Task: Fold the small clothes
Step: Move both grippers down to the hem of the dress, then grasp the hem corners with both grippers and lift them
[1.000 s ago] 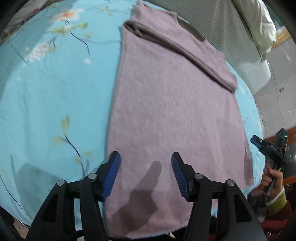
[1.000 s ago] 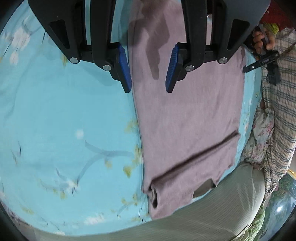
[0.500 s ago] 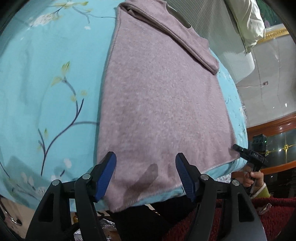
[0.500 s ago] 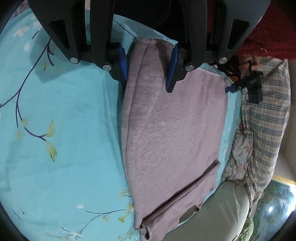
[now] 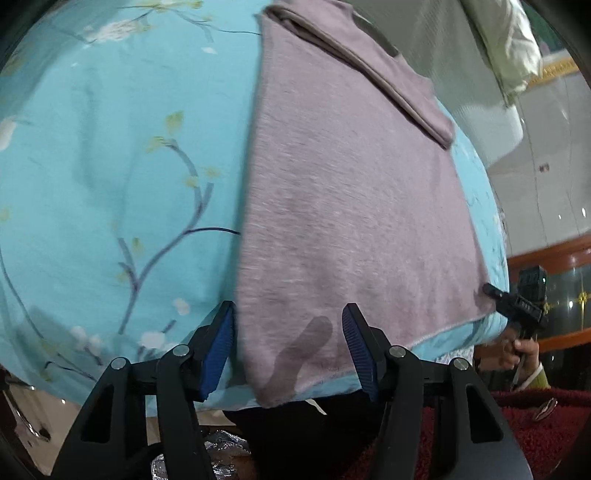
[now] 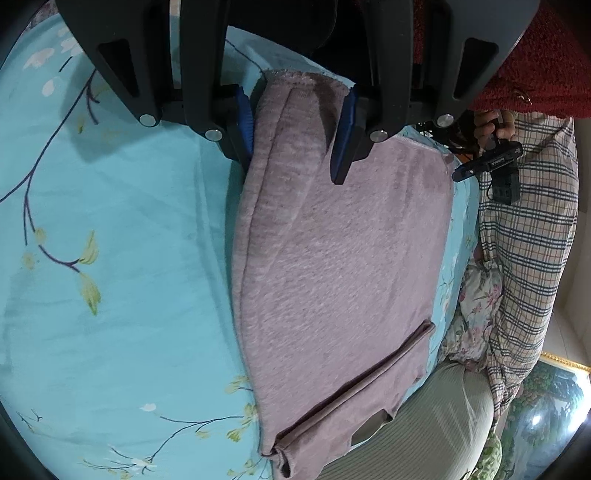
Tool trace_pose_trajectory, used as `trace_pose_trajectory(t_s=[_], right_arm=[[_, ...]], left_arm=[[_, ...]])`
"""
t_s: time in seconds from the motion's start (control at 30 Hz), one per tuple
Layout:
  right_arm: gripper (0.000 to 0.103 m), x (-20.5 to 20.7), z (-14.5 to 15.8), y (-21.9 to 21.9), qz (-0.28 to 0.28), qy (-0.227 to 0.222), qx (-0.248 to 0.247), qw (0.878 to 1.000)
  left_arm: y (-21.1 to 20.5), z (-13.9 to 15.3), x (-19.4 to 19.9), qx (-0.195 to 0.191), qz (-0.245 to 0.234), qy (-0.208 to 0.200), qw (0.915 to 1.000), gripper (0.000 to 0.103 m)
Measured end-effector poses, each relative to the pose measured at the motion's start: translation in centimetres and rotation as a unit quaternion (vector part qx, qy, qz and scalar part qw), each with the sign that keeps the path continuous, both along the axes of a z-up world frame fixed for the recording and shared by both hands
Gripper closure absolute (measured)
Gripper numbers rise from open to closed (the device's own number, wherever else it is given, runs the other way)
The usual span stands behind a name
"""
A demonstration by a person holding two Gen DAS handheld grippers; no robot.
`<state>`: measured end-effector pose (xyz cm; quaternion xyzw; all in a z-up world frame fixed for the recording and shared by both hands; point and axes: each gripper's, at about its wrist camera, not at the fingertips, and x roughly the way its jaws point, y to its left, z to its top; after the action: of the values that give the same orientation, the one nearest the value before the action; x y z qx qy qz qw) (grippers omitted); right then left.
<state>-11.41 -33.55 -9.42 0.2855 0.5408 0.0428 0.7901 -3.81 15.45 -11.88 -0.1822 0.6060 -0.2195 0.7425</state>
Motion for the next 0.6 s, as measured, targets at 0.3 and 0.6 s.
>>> trace_pose_trajectory(t_s=[0.3,0.6], right_arm=[[0.094,-0.6,0.5,0.1,-0.011,-0.022,0.0,1.0],[0.096,1.5,5.5,0.6,-0.025,-0.082,-0.041,0.995]], left_arm=[[0.1,-0.8,0.7,-0.006,-0.004,0.011,0.9999,0.097],[-1.2,2.4,0.7,-0.031,0.001,-0.04,0.9987,0.099]])
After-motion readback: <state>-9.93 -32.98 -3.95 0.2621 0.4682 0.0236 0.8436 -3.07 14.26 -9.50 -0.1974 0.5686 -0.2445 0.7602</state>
